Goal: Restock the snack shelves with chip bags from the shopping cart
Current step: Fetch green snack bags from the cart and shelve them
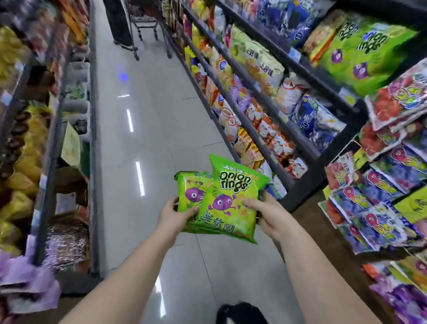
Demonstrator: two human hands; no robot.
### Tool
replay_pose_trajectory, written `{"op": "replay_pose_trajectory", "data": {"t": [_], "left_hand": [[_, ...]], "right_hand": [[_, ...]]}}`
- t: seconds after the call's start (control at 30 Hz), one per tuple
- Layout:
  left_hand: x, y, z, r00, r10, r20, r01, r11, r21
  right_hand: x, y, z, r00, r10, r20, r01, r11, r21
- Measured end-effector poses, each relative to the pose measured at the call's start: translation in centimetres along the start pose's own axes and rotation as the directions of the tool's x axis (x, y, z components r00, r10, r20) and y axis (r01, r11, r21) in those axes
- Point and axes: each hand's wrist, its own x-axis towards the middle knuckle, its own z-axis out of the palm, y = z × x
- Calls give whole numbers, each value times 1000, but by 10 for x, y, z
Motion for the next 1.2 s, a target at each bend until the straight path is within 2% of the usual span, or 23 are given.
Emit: {"op": "replay_pose_trajectory", "data": {"t": [0.2,0.37,0.47,0.73,0.83,0.93,1.2], "left_hand": [[108,74,-6,999,-7,-33,2,991,-137],[199,157,-12,988,72,-137,-98,977,-190],[253,218,-12,970,128,-208,-172,963,-206],[412,387,-18,919,346,-187,-380,905,-193],[470,458,-18,890,442,-108,-455,878,-152],[518,536,-10,838,545,-36,-545,829,-125],[617,726,46,663,735,142,-745,667,21]], "right_hand": [[111,-68,22,993,-107,53,101,989,106],[211,-165,59,953,-296,59,295,955,27],[268,-229,84,931,-362,32,363,932,1],[389,-373,150,833,-553,-17,552,832,-45],[424,-429,177,748,-660,-74,650,750,-122],[455,-487,198,611,-772,-173,751,635,-182],[496,-637,216,427,-817,-388,814,534,-229]]}}
